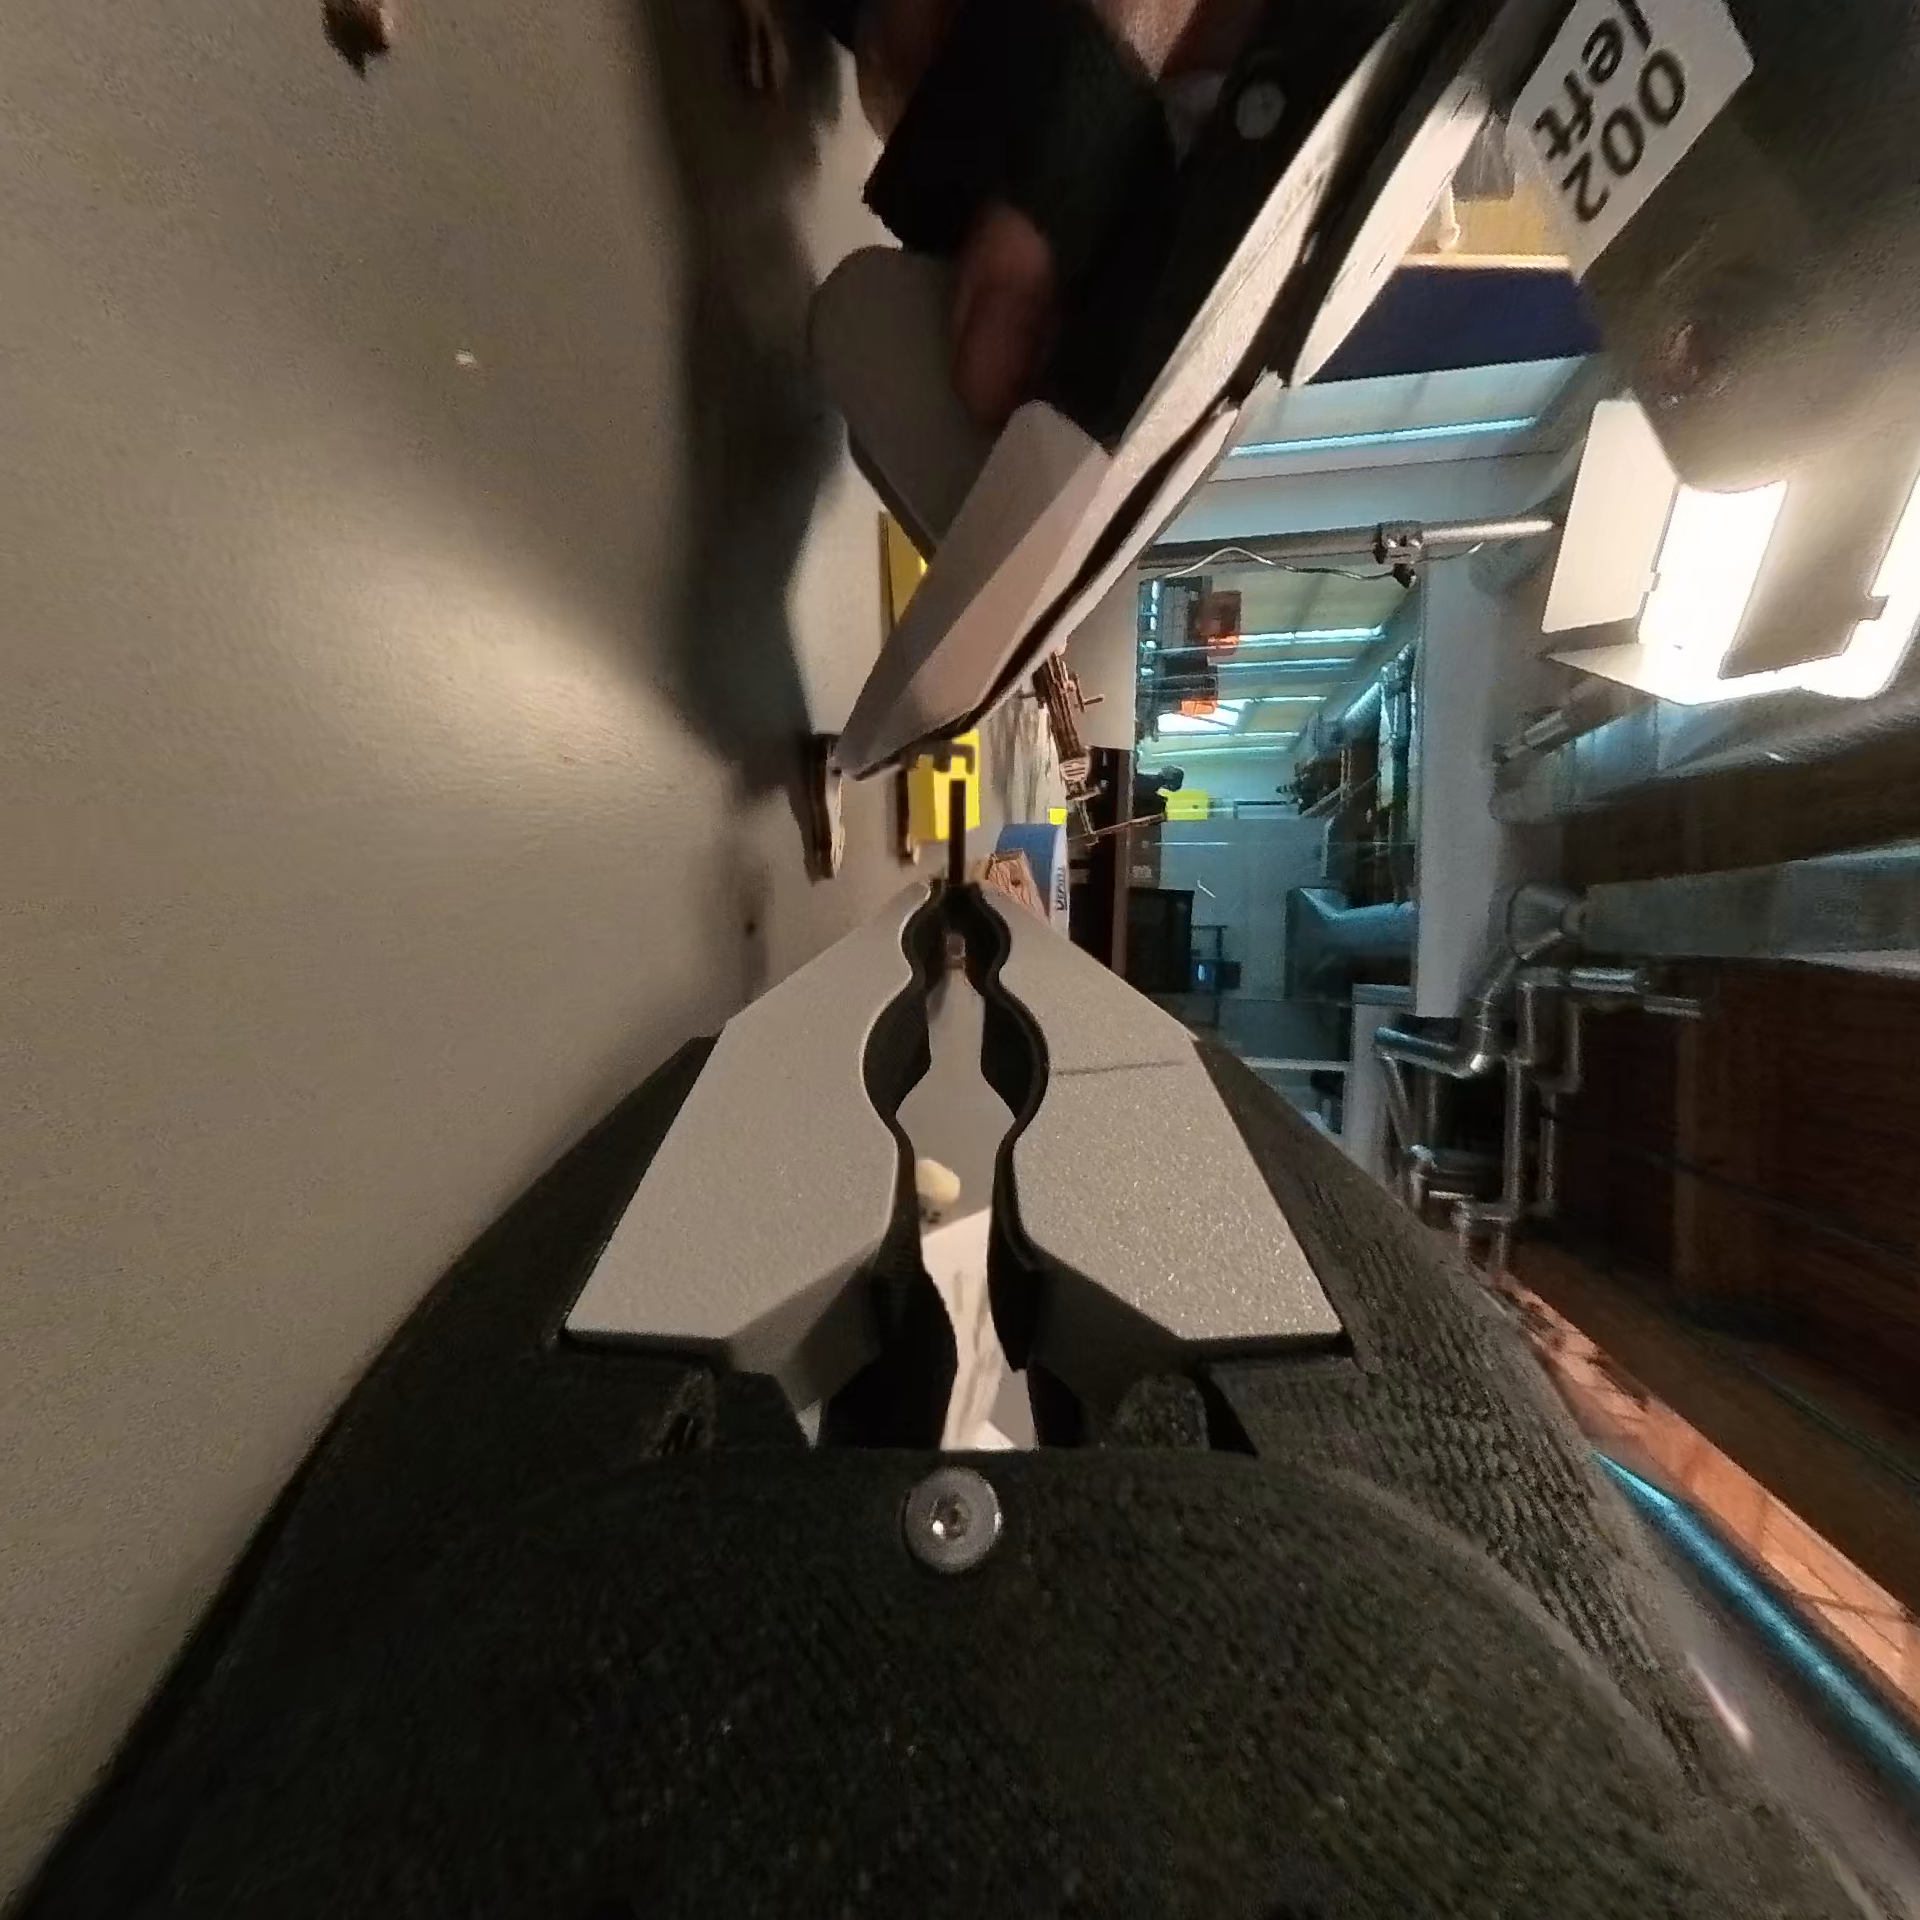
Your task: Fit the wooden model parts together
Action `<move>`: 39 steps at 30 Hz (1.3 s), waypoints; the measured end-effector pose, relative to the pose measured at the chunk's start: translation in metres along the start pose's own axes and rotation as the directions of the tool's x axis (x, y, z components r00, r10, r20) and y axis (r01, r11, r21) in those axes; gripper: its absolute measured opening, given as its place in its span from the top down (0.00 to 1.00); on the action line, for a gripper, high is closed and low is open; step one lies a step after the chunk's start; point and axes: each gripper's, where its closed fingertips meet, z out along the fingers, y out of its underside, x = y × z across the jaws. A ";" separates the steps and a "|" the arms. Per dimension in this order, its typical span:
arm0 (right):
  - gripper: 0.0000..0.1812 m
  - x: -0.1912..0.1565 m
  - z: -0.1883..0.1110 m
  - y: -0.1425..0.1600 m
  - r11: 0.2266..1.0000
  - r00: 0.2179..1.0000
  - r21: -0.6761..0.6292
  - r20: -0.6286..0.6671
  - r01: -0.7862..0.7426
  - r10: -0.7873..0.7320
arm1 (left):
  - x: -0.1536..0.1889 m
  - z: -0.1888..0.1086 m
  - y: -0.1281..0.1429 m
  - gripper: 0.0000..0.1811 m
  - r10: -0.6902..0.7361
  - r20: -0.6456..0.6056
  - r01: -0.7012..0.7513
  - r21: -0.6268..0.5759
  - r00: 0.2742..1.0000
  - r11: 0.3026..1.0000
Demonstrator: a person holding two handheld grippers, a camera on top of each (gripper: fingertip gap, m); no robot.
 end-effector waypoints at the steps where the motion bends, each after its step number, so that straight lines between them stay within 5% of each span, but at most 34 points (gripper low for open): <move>1: 1.00 -0.001 0.001 -0.001 1.000 1.000 0.011 0.009 -0.011 0.011 | 0.000 0.000 0.000 0.99 0.007 0.002 -0.007 -0.001 1.000 1.000; 27: 1.00 0.001 0.004 -0.010 0.990 1.000 0.141 0.015 0.015 -0.017 | 0.004 -0.001 0.001 1.00 0.026 -0.096 -0.028 -0.011 0.995 1.000; 39: 1.00 0.004 0.000 -0.016 0.973 0.990 0.183 -0.007 0.139 -0.140 | 0.004 -0.001 0.001 1.00 0.047 -0.079 -0.050 -0.032 0.996 0.998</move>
